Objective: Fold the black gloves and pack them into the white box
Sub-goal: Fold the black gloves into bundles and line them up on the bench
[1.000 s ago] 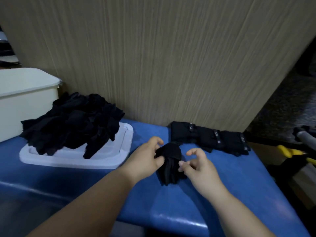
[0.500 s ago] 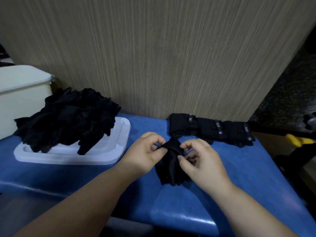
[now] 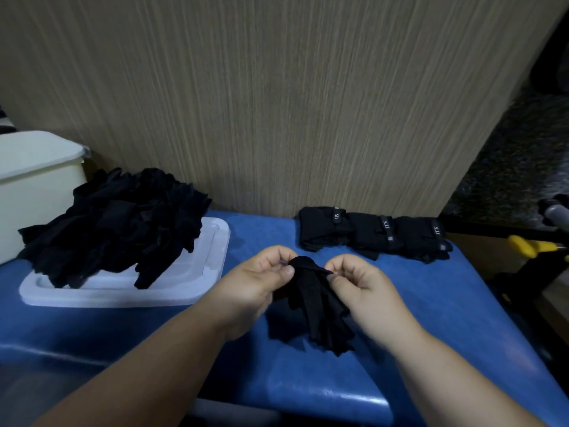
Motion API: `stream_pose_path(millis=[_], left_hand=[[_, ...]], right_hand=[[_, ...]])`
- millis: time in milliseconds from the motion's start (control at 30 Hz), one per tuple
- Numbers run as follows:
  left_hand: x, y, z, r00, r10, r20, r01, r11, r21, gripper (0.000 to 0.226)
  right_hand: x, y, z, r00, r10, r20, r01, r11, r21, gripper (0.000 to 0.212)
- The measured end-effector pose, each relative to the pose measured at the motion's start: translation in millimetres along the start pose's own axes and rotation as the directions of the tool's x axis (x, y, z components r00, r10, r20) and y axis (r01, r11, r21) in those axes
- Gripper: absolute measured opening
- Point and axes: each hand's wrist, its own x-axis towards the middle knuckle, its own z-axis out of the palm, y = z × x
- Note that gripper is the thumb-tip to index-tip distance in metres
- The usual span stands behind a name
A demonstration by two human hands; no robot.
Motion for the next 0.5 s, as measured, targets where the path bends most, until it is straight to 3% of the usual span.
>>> stream_pose_path(millis=[67,233,367,500], left_hand=[[-0.6,-0.9,-2.2,0.999,0.002,0.032,-0.001,1.000,-0.015,0.008],[-4.3,2.0,-5.7,0.996,-0.024,0.091,0.023,1.000,0.015,0.011],[-2.9,3.7,-8.6,0.999,-0.042,0.033,0.041,0.999,0.034,0.013],[-8.4,8.5,-11.7,0.989,-0.094,0.114,0.091,0.995,0.034,0.014]], right_hand=[[-0.9,-1.5,0.6,0.999,0.046,0.005,-0.046,0.994,0.094,0.027],[-0.6,-9.8,-4.9,0.977,0.197,0.077,-0.211,0.887,0.410,0.029],[-3.2,-21.4,-5.7,0.960,0.187,0.210,-0.278,0.749,0.602,0.018],[-3.9,-26.5,-8.1,0.956,0.145,0.253,-0.285,0.655,0.700,0.013]])
